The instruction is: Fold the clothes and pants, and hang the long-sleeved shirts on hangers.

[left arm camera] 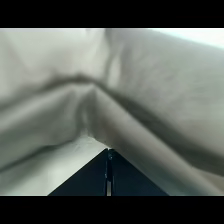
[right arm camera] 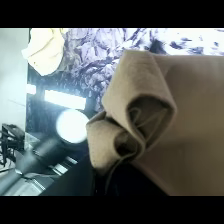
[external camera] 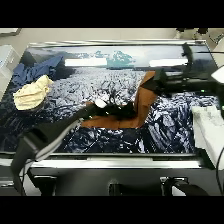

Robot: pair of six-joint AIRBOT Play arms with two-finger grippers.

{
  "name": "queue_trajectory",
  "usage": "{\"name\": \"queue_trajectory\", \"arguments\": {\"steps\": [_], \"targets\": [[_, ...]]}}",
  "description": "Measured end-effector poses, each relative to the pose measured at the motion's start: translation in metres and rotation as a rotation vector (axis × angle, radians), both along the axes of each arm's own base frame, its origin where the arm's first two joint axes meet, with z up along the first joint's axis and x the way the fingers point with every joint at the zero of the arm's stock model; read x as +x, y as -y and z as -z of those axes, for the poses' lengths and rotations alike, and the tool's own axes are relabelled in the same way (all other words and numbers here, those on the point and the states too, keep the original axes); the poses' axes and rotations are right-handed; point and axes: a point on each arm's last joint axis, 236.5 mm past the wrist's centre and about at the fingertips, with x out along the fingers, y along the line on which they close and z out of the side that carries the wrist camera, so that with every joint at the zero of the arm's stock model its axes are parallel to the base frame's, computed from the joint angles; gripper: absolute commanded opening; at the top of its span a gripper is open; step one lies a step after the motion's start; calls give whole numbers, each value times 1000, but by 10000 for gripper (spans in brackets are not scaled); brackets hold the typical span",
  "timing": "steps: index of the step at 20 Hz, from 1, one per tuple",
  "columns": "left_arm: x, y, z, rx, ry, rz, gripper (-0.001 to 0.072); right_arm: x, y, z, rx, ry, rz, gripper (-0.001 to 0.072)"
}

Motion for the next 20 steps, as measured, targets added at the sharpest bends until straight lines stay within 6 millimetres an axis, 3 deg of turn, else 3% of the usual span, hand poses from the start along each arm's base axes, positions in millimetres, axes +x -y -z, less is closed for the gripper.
{"name": "queue_trajectory", "arguments": {"steps": [3,6,8,10,11,12,13,15,17,20], "targets": [[38,-82,-32,117,126,32,22,14,-36,18,20,-15,-14,38],[69,-187,-83,238,232,-12,23,27,-86,51,75,-78,-30,39],[77,-251,-121,306,295,-72,23,33,-124,79,121,-136,-31,40],[75,-298,-160,352,358,-132,23,38,-159,111,160,-198,-14,52],[71,-316,-179,368,389,-157,23,39,-177,129,181,-238,0,236],[67,-328,-195,385,419,-176,23,38,-192,146,200,-278,15,542],[61,-338,-211,399,452,-193,23,37,-206,162,221,-318,34,681],[50,-349,-237,415,504,-213,23,41,-225,181,268,-346,73,697],[40,-355,-255,429,542,-223,24,57,-223,182,318,-323,111,695],[26,-357,-270,445,578,-212,24,91,-173,165,344,-255,133,694]]}}
